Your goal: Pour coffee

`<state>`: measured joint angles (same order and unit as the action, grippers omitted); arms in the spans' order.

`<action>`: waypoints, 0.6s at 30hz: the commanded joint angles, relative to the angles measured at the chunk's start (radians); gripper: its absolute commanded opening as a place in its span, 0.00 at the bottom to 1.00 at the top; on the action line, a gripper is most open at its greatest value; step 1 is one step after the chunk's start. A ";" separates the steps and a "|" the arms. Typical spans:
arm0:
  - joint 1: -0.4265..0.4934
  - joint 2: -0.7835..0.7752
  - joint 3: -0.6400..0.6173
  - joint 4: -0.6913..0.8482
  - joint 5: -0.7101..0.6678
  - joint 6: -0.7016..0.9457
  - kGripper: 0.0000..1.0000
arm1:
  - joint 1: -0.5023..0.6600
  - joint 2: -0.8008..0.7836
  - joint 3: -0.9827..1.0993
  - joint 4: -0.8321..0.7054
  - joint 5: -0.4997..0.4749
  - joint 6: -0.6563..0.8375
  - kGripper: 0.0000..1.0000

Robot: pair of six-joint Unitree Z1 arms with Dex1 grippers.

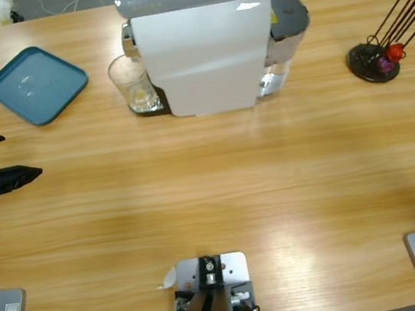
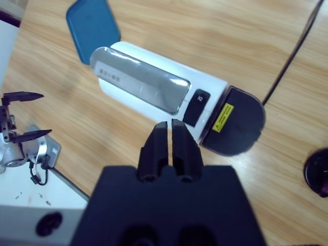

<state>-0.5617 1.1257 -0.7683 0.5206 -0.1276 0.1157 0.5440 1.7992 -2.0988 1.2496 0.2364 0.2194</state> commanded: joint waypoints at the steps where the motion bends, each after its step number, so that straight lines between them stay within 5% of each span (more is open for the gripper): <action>1: -0.014 0.071 0.003 0.012 0.055 -0.011 1.00 | -0.010 0.185 -0.064 0.048 0.016 -0.021 0.00; 18: -0.014 0.089 0.040 -0.099 0.059 -0.022 1.00 | -0.019 0.226 -0.060 0.062 -0.060 -0.011 0.00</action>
<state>-0.5653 1.1919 -0.7671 0.4826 -0.0745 0.1143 0.5410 1.9596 -2.1664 1.2956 0.2049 0.2097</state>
